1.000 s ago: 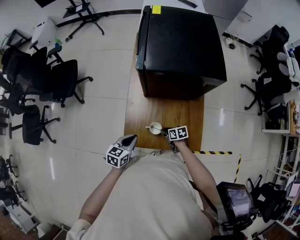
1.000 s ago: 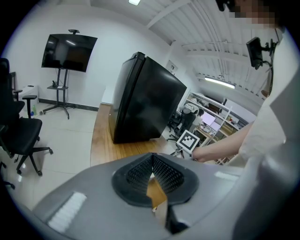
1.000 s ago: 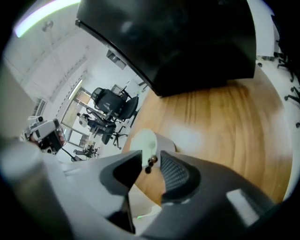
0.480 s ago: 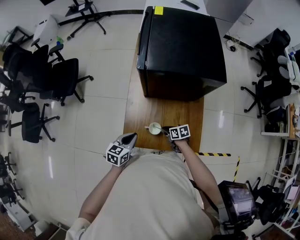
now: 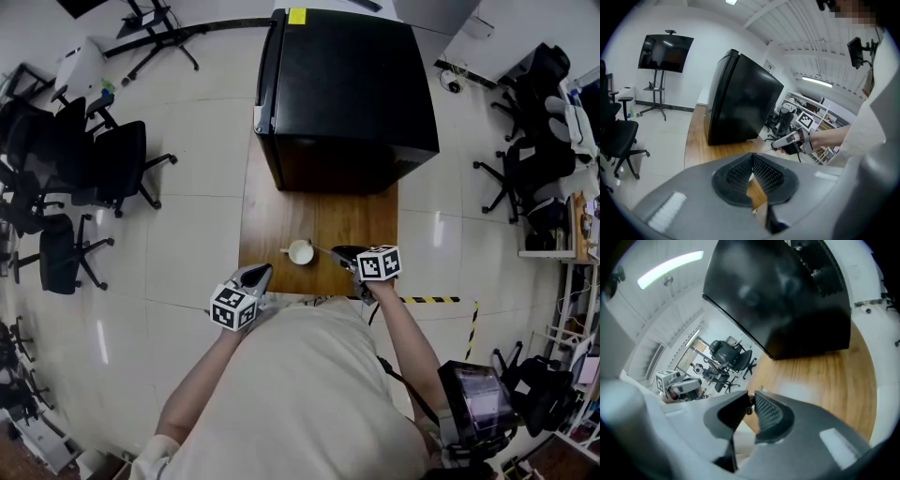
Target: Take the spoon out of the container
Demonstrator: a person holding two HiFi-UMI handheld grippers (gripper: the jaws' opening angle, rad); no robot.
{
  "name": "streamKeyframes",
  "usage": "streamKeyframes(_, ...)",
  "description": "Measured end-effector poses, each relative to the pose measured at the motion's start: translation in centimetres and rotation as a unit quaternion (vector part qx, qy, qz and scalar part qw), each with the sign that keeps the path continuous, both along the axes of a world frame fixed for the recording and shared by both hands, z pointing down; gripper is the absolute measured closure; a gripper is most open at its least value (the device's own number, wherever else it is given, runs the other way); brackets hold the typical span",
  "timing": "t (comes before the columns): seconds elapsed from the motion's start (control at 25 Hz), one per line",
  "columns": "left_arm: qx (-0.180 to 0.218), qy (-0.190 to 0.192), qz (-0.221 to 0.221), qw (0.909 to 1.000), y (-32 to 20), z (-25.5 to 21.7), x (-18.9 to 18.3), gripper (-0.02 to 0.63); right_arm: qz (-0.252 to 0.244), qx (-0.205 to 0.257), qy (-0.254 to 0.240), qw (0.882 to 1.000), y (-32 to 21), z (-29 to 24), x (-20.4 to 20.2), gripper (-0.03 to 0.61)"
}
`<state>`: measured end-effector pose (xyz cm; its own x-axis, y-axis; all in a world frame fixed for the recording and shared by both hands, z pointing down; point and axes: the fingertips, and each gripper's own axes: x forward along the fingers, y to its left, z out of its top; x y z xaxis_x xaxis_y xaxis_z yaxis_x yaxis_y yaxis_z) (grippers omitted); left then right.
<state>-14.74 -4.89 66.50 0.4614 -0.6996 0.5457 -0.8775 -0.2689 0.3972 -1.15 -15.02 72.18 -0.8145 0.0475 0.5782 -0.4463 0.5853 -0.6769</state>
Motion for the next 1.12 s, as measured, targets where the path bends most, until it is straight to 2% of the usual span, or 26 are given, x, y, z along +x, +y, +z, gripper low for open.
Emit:
streamKeyframes(0.12, -0.001, -0.001, 0.005, 1.0, -0.2, 0.0, 0.5, 0.63, 0.025, 0.012, -0.018, 0.999, -1.1, -1.4, 1.1, 0.535)
streamKeyframes(0.2, -0.002, -0.003, 0.007, 1.0, -0.1, 0.0, 0.8, 0.63, 0.038, 0.027, -0.008, 0.999, -1.8, -0.8, 2.0, 0.535)
streamKeyframes(0.44, -0.005, -0.007, 0.013, 0.9999, 0.3, -0.1, 0.9, 0.629, 0.054, 0.043, 0.059, 0.996, -1.8, 3.8, 2.7, 0.535)
streamKeyframes(0.56, -0.01, -0.01, 0.016, 0.9998, 0.6, -0.1, 0.7, 0.63, 0.034, 0.092, 0.11, 0.989, -1.6, 6.3, 2.2, 0.535)
streamKeyframes(0.68, -0.011, -0.014, 0.018, 0.9997, 0.5, -0.1, 1.0, 0.63, -0.015, 0.178, 0.178, 0.968, -1.8, 8.2, 2.2, 0.535)
streamKeyframes(0.8, -0.013, -0.017, 0.017, 0.9996, 0.5, -0.1, 1.7, 0.63, -0.059, 0.247, 0.217, 0.943, -2.0, 8.9, 2.4, 0.535)
streamKeyframes(1.0, -0.013, -0.025, 0.019, 0.9994, 0.7, -0.2, 2.1, 0.629, -0.098, 0.314, 0.26, 0.908, -2.1, 10.2, 2.7, 0.535)
streamKeyframes(1.12, -0.015, -0.029, 0.015, 0.9994, 0.9, -0.2, 1.9, 0.63, -0.104, 0.329, 0.271, 0.898, -2.0, 11.0, 3.0, 0.535)
